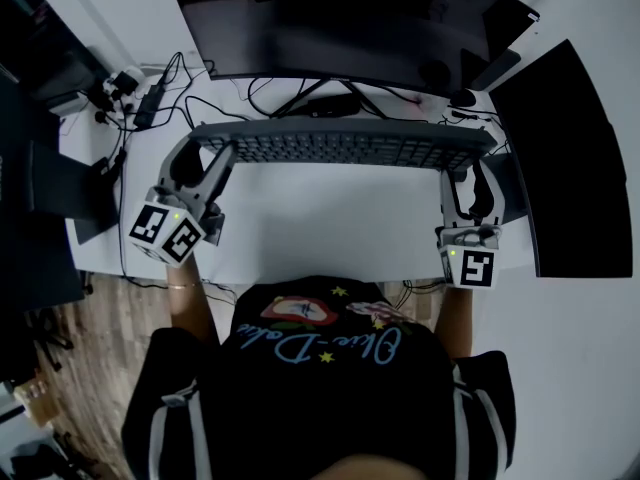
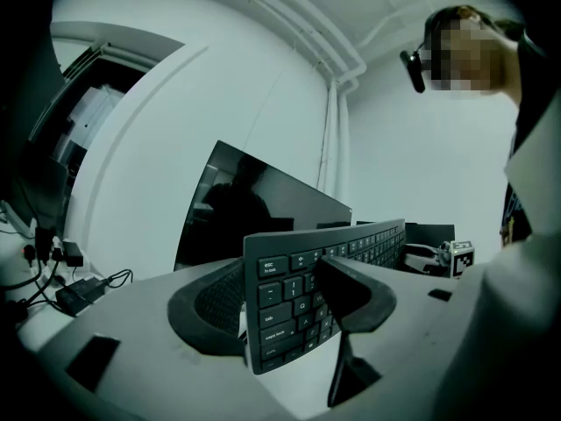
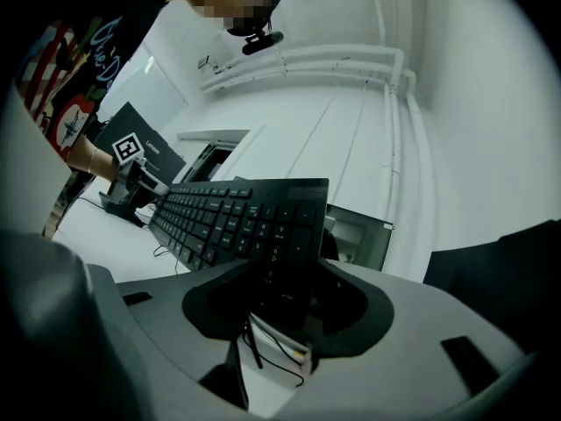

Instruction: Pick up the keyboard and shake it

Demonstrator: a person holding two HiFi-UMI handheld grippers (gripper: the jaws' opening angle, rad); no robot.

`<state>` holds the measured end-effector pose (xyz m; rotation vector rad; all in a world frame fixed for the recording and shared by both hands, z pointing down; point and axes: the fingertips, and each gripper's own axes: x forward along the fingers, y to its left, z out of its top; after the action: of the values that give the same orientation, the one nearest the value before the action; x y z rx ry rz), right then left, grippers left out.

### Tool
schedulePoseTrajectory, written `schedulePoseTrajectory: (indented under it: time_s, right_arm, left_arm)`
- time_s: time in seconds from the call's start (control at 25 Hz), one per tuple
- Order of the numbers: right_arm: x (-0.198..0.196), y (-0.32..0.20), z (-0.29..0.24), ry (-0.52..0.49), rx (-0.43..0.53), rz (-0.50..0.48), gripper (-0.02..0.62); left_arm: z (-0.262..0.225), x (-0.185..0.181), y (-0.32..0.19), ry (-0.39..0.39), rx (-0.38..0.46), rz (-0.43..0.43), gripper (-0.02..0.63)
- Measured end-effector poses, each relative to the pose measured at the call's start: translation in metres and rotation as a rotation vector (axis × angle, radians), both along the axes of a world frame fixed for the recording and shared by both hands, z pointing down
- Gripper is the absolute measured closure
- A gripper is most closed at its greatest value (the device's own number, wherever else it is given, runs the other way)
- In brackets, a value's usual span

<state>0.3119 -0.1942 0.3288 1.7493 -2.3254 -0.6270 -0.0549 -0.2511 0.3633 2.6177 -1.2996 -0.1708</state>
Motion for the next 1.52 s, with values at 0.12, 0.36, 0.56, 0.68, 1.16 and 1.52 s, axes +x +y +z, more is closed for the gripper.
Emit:
schedulePoseTrajectory:
  time_s: [0.12,0.36,0.56,0.68,1.16,1.52]
  right_arm:
    - [-0.002,-0.004,0.013,-0.018,-0.038,-0.008,0.411]
    - [0.003,-0.011,0.047,-0.054,-0.139,-0.016,0.413]
    - [0.006,-0.012,0.072,-0.124,-0.202,-0.024,0.42]
    - [0.006,-0.011,0.088,-0.149,-0.247,-0.02,0.422]
    - [0.007,-0.014,0.143,-0.232,-0.417,0.007,0.426]
    - [0.012,-0.01,0.184,-0.292,-0.533,0.034,0.428]
  left_arm:
    - [0.015,-0.002,-0.004,-0.001,-0.044,-0.002,0.364]
    - [0.045,0.001,-0.005,-0.019,-0.126,-0.005,0.364]
    - [0.074,0.003,-0.003,-0.029,-0.198,0.001,0.364]
    - [0.09,0.003,0.0,-0.037,-0.24,0.002,0.364]
    - [0.148,0.004,0.001,-0.059,-0.393,0.015,0.364]
    - [0.179,0.009,-0.001,-0.1,-0.486,0.029,0.364]
